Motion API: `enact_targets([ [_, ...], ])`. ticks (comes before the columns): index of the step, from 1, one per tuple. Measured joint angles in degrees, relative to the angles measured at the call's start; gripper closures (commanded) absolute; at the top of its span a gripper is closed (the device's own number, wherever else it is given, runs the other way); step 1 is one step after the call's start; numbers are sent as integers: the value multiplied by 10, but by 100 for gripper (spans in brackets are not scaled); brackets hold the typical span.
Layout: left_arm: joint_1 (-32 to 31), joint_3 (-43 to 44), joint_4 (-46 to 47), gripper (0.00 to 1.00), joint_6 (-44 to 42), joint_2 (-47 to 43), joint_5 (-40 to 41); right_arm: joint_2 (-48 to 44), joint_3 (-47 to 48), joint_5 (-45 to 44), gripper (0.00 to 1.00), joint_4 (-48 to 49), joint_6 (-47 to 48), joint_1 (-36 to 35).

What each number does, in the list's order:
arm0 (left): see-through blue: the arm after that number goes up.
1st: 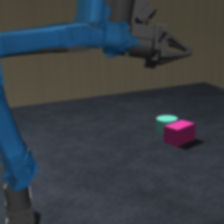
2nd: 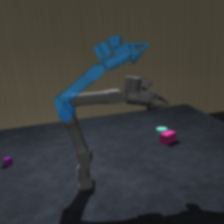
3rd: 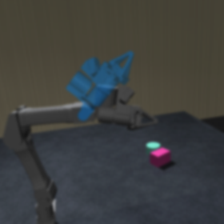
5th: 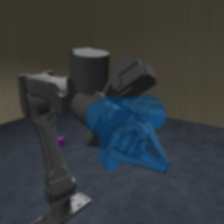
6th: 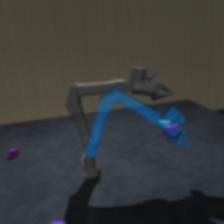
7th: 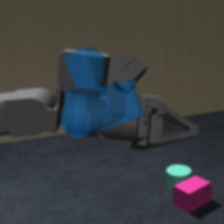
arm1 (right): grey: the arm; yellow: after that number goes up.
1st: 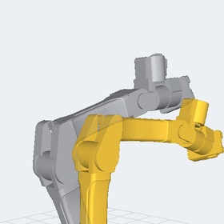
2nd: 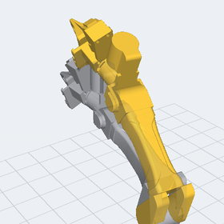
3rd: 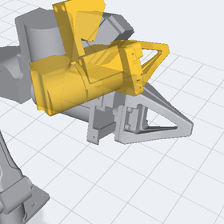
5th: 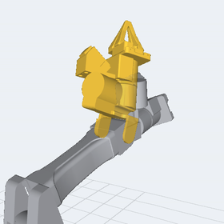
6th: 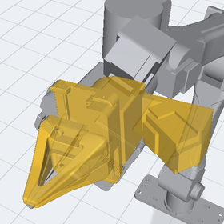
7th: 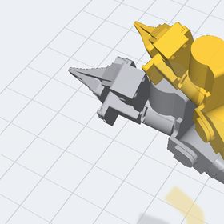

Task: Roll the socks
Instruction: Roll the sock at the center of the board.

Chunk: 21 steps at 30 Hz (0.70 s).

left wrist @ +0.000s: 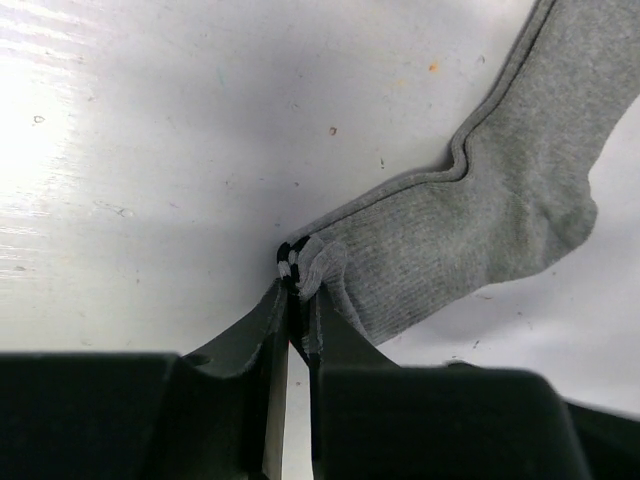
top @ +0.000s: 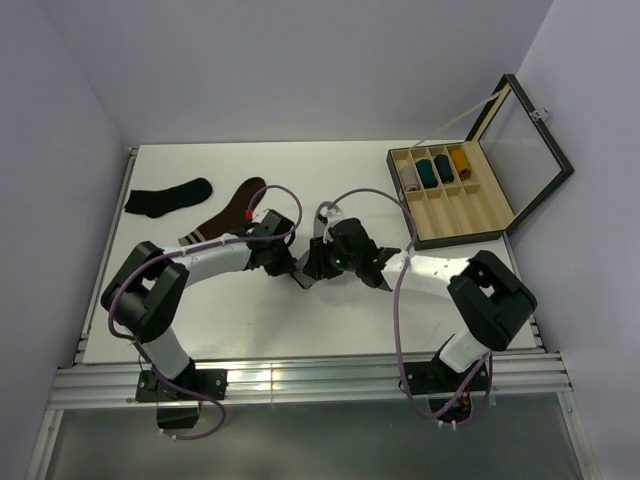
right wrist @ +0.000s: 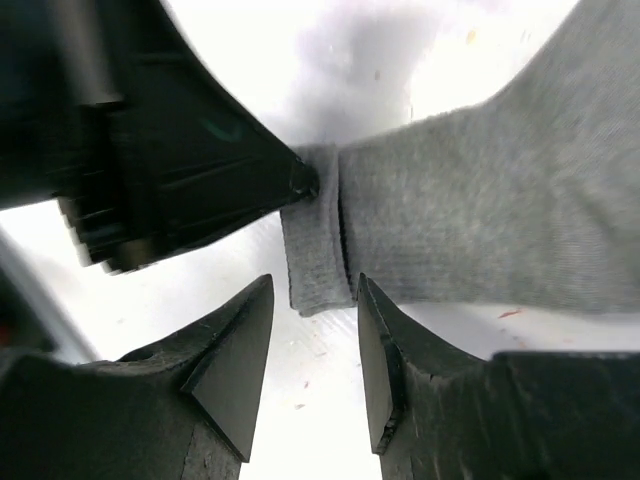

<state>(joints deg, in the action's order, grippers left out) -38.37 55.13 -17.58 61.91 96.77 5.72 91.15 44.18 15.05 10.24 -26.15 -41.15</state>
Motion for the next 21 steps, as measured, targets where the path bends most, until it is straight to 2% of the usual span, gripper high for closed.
enact_targets([
  [6,0,31,-42,99,-23,14,4,-32,-28,-138,55,40,83,-86],
  [13,0,44,-60,99,-30,22,4,-21,-83,-220,55,119,130,-140],
  [21,0,47,-64,99,-30,24,3,-6,-87,-264,53,182,178,-172],
])
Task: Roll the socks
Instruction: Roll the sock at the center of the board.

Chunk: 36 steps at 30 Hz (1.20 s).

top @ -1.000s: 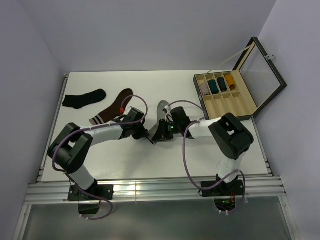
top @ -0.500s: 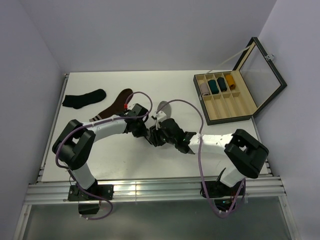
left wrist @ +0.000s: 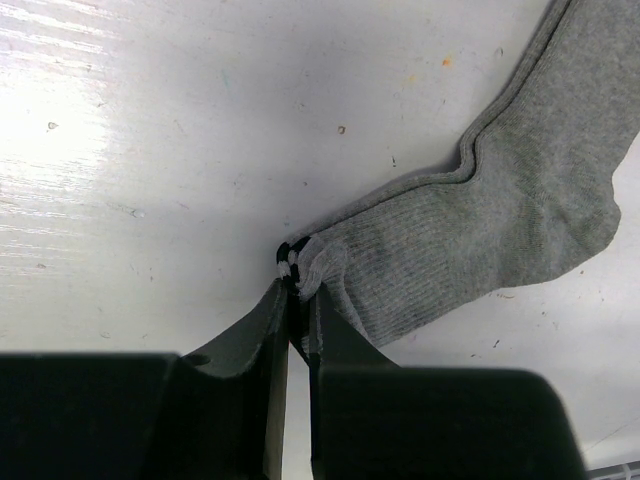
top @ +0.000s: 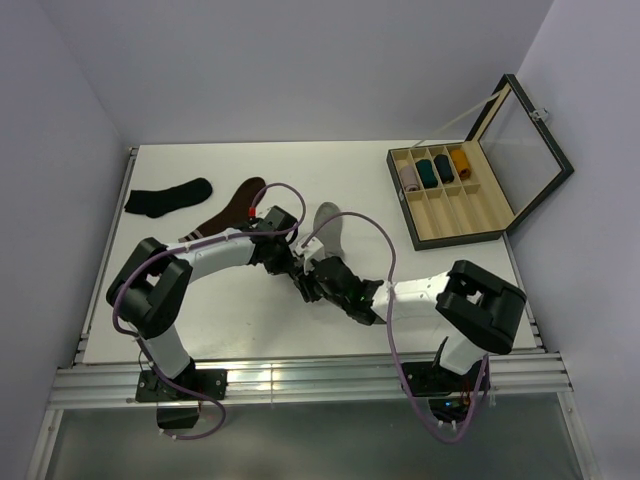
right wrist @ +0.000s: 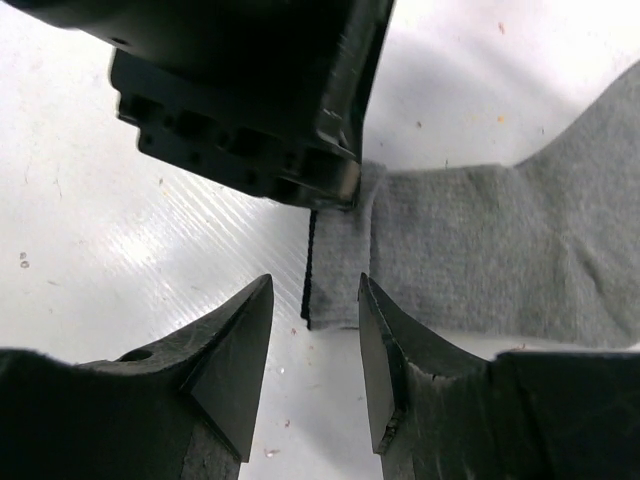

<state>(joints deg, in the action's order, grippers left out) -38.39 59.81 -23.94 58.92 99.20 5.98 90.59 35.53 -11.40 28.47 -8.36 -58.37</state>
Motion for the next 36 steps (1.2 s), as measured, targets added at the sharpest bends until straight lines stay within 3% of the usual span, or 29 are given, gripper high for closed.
enact_targets([
  [12,0,0,-1,99,0,0,-1,72,11,-15,58,16,22,-7],
  [26,0,0,0,99,1,1,-3,87,28,-73,61,6,36,-34],
  [33,2,-6,11,96,1,1,-4,100,51,-91,89,-13,37,-41],
  [34,2,-8,15,96,2,1,-4,104,57,-92,97,-16,35,-41],
  [36,4,-12,25,94,2,0,-3,109,68,-92,100,-27,33,-40],
])
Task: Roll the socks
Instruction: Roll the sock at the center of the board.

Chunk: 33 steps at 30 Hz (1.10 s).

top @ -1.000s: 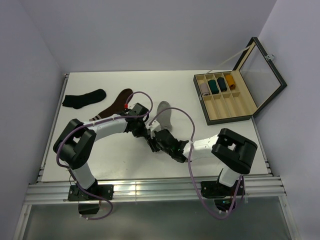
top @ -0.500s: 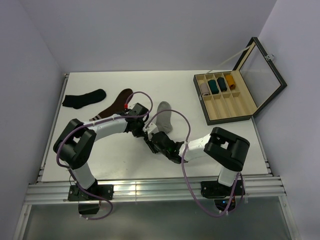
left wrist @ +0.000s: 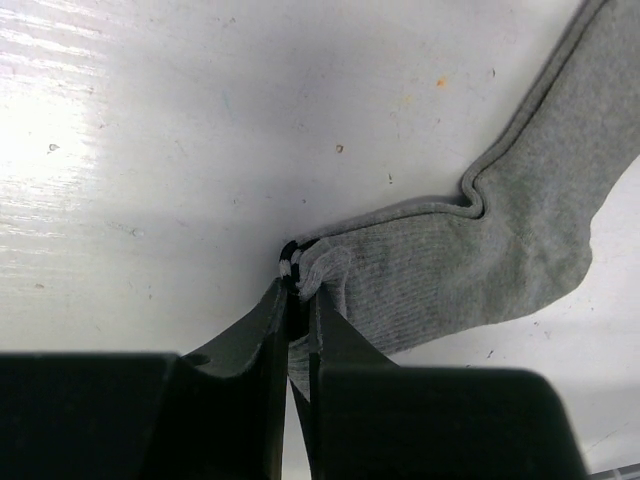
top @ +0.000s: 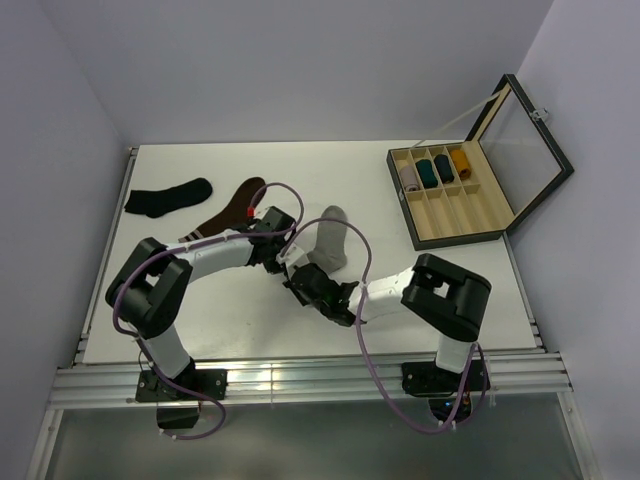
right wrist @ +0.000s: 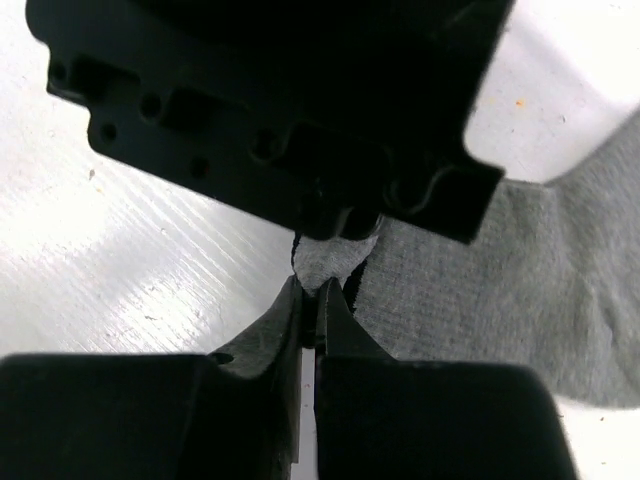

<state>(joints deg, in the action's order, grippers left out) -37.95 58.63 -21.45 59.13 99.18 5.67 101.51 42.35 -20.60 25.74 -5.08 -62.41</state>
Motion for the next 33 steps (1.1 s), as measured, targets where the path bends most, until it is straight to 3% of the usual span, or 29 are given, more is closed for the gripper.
enact_targets([
  [5,6,-17,23,85,2,-9,-5,-1,8,24,100,-14,-23,15],
  [11,25,-55,49,68,22,-40,-18,-29,-8,132,100,-23,-90,76],
  [17,52,-125,89,33,73,-99,-34,-42,-24,276,100,-21,-168,166],
  [24,58,-207,165,36,115,-174,-44,-35,-66,412,100,51,-291,245],
  [33,47,-235,254,39,125,-165,-61,28,-126,497,100,214,-444,290],
])
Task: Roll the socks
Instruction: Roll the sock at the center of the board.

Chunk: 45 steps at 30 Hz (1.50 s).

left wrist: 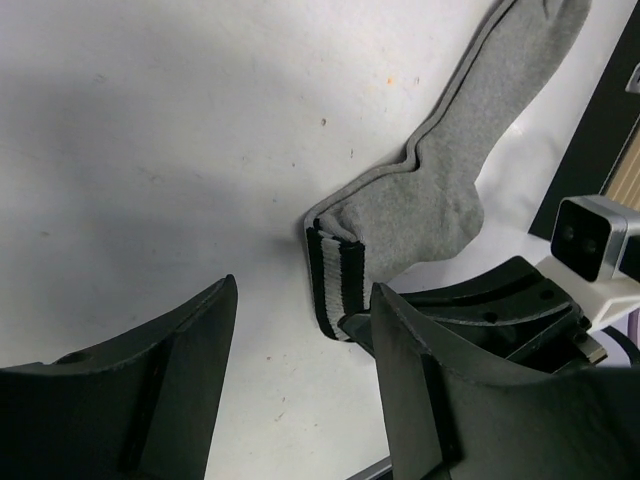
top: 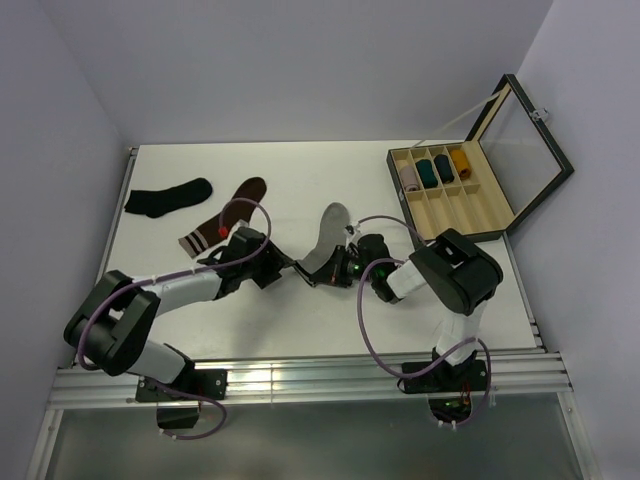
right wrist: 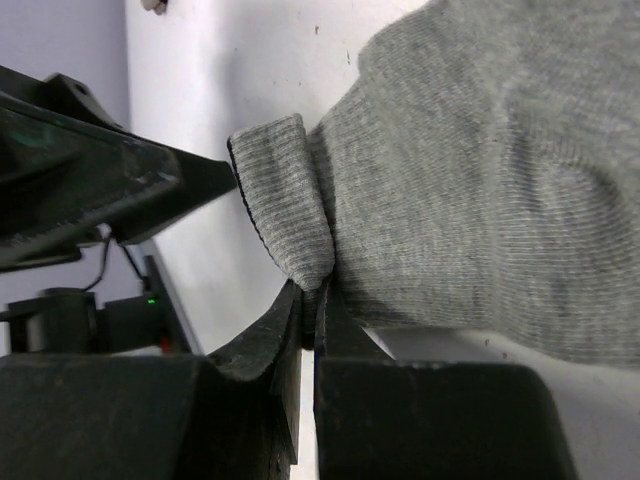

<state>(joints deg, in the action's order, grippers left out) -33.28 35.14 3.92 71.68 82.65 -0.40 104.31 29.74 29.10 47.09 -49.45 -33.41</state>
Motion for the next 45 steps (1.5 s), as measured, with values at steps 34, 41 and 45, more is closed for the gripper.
enact_targets([
  [34,-56,134,-53,86,-27,151,11,-36,2,31,65,-70,-9,24],
  [41,-60,168,-106,87,-59,159,22,-201,43,-127,55,-248,151,-48],
  [45,-60,184,-135,87,-70,162,24,-235,69,-222,54,-267,243,-106],
])
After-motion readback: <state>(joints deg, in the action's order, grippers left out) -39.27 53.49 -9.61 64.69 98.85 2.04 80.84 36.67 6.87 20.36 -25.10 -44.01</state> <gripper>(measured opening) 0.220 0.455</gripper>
